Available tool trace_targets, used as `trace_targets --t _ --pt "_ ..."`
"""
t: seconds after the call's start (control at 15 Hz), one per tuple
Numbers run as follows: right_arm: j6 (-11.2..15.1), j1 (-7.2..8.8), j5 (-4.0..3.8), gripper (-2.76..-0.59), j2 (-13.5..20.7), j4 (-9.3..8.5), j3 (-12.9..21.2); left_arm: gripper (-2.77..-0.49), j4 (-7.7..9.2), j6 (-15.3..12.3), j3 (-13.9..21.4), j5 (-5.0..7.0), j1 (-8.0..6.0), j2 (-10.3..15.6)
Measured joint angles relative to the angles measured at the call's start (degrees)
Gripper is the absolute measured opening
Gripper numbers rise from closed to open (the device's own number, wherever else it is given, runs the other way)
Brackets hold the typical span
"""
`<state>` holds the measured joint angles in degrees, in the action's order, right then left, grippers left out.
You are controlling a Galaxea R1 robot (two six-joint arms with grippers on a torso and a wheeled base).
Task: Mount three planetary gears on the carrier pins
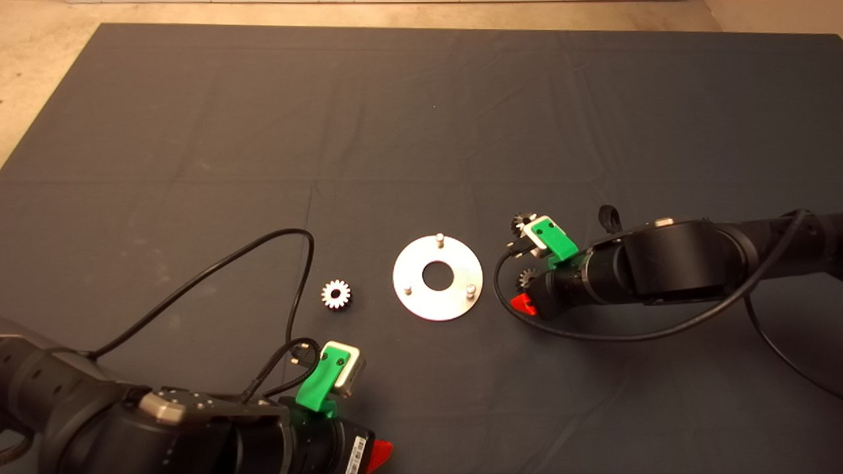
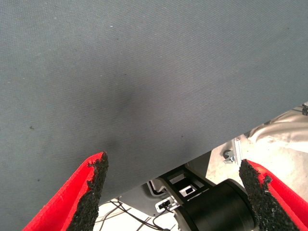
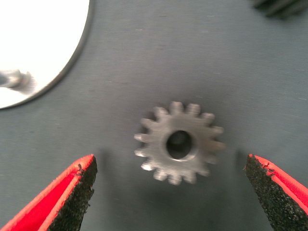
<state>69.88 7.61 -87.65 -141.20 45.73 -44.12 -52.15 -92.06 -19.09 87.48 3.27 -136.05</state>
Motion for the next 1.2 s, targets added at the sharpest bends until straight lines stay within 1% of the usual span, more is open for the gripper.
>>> trace_targets --t 0.07,0.13,0.27,0.33,0.47,0.53,0.67,0.73,0.8,0.93,1.07,1.13,1.2 --pt "0.0 -0.04 0.02 -1.07 -0.1 0.00 -0.3 -1.34 0.00 0.0 0.0 0.00 0.00 0.0" --pt "0.0 -0.01 -0.05 -1.21 -0.1 0.15 -0.5 -1.34 0.00 0.0 0.0 0.00 0.01 0.0" --pt "0.0 -0.17 -0.05 -1.24 -0.1 0.30 -0.8 -1.34 0.00 0.0 0.0 0.00 0.00 0.0" --pt "0.0 -0.15 -0.05 -1.34 -0.1 0.33 -0.9 -1.34 -0.02 0.0 0.0 0.00 0.00 0.0" --pt "0.0 -0.17 -0.05 -1.41 -0.1 0.33 -1.0 -1.34 -0.02 0.0 0.0 0.00 0.01 0.0" --pt "0.0 -0.17 -0.05 -1.49 -0.1 0.33 -1.0 -1.34 -0.02 0.0 0.0 0.00 0.00 0.0" --pt "-0.1 -0.41 -0.06 -1.52 -0.1 0.41 -1.0 -1.34 -0.02 0.0 0.0 0.00 0.01 0.0" --pt "-0.2 -0.59 -0.02 -1.64 -0.1 0.46 -1.1 -1.34 0.00 0.0 0.0 0.00 0.00 0.0" --pt "-0.2 -0.67 -0.05 -1.66 -0.1 0.83 -1.1 -1.34 -0.01 0.0 0.0 0.00 0.00 0.0" --pt "-0.4 -0.65 -0.05 -1.81 0.0 1.23 -1.1 -1.34 -0.02 0.0 0.0 0.00 0.00 0.0" --pt "-0.4 -0.65 -0.06 -1.83 0.1 1.26 -1.2 -1.34 -0.02 0.0 0.0 0.00 0.00 0.0" --pt "-0.5 -0.65 -0.05 -1.94 0.1 1.27 -1.3 -1.34 -0.02 0.0 0.0 0.00 0.00 0.0" --pt "-0.5 -0.67 -0.05 -1.96 0.1 1.27 -1.5 -1.34 -0.02 0.0 0.0 0.00 0.00 0.0"
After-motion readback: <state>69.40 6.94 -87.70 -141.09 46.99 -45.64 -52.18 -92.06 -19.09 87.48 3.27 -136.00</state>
